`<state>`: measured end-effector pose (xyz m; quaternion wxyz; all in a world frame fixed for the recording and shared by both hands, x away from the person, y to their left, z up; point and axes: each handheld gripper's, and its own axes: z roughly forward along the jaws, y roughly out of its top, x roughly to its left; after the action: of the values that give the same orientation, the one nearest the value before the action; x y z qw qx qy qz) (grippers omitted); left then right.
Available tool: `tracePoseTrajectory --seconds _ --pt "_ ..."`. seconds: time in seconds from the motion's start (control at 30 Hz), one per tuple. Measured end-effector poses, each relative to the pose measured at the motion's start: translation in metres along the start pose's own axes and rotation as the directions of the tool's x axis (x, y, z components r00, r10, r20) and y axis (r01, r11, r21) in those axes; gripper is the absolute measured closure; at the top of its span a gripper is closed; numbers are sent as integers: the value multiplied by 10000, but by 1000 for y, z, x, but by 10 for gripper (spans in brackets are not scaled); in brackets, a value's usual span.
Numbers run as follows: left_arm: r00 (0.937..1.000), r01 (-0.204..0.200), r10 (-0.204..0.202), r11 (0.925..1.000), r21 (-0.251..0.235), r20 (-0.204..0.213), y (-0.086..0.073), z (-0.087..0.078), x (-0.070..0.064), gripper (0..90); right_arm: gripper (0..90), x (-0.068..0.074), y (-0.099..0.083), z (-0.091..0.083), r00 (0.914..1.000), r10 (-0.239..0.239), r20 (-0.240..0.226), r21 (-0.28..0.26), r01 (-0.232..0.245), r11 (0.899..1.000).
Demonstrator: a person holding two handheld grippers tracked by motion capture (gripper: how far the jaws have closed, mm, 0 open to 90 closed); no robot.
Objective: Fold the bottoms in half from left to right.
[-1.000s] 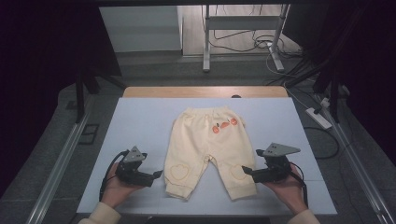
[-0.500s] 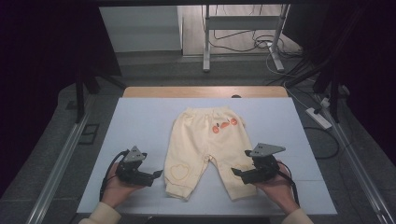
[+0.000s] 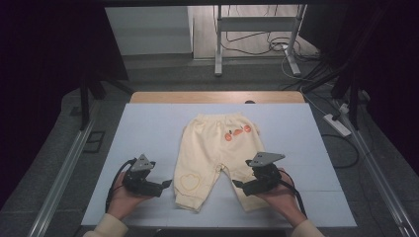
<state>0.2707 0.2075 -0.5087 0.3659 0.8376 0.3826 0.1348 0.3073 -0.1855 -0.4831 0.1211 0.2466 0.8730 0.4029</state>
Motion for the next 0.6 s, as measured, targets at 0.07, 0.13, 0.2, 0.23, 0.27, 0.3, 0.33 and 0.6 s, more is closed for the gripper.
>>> tracePoseTrajectory --seconds 0.07,0.13,0.2,0.23,0.27,0.3,0.33,0.6 --pt "10000 21 -21 10000 -7 -6 0 0 0 80 156 4 4 7 9999 -70 -148 32 71 10000" --pt "10000 18 -18 10000 -7 -18 0 0 0 80 157 7 6 11 9996 -95 -249 60 97 9999" --pt "10000 21 -21 10000 -4 -6 0 0 0 80 158 9 7 13 9995 -123 -304 72 125 9999" --pt "10000 18 -18 10000 1 -4 0 0 0 80 158 12 9 17 9990 -161 -413 92 165 9998" --pt "10000 18 -18 10000 1 -4 0 0 0 80 158 14 11 19 9987 -212 -472 111 217 9997" --pt "10000 22 -22 10000 -5 -2 0 0 0 80 158 14 11 19 9987 -212 -472 111 217 9997" --pt "10000 15 -15 10000 -6 -4 0 0 0 80 158 15 12 21 9983 -243 -530 138 251 9996" --pt "10000 -23 23 10000 10 4 0 1 0 80 159 28 23 37 9950 -443 -896 203 463 9987"
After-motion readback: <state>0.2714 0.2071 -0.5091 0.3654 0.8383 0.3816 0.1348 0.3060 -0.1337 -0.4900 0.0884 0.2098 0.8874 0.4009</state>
